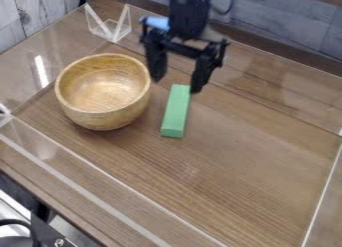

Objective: Put green object into wooden bowl

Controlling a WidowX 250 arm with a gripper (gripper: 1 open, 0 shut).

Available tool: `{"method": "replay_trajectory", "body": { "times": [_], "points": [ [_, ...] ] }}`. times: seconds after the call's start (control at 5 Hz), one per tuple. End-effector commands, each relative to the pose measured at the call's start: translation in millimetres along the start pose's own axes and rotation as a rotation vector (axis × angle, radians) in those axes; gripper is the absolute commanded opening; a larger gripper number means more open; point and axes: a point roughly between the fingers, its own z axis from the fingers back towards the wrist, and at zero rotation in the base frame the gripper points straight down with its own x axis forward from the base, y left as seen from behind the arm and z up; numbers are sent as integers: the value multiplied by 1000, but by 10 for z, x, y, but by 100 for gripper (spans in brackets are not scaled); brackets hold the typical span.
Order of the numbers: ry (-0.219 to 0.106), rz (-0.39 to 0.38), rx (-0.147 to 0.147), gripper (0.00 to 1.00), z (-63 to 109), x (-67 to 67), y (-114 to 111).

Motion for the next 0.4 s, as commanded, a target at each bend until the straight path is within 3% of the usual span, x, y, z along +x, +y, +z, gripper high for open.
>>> {"method": "replay_trajectory", "body": {
  "times": [0.0, 0.2],
  "points": [
    [-76, 17, -11, 100, -41, 9, 33],
    [-92, 35, -22, 100, -214, 36, 45]
  ]
}}
